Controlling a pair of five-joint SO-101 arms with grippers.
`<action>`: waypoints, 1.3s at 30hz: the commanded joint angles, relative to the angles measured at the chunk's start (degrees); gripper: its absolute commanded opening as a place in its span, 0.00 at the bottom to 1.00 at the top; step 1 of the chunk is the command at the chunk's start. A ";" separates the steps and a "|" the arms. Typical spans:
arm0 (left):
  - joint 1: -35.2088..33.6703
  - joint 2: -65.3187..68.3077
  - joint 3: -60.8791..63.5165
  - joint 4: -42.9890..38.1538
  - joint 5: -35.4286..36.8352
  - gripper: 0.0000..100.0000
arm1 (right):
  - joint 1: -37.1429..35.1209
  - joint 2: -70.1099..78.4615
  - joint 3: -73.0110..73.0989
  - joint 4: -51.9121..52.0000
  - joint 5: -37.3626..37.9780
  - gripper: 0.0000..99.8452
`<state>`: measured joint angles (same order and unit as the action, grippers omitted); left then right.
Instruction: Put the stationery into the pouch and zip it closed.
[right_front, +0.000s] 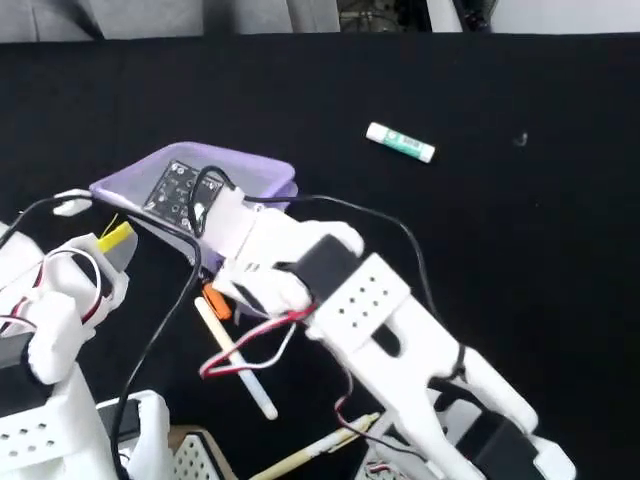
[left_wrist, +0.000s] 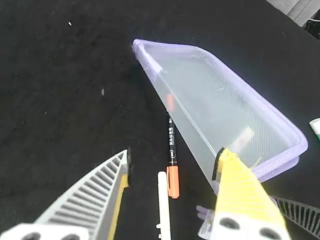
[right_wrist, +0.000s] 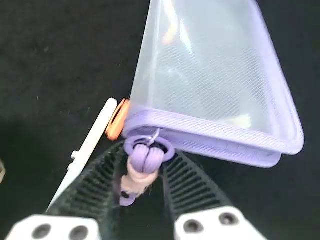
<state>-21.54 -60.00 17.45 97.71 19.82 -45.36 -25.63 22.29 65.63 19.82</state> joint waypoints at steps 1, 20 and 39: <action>0.66 -0.35 -0.66 0.09 1.05 0.28 | -0.79 -4.18 1.36 -7.21 -3.96 0.01; 0.66 -0.44 15.78 -12.92 -10.81 0.28 | -0.44 -5.05 5.41 -18.20 -5.01 0.01; 20.44 -42.20 33.19 -13.27 -11.34 0.28 | -0.35 -5.05 7.43 -21.36 -5.01 0.01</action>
<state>-2.73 -96.22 44.79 87.69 9.19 -45.19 -27.56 30.29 45.49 15.25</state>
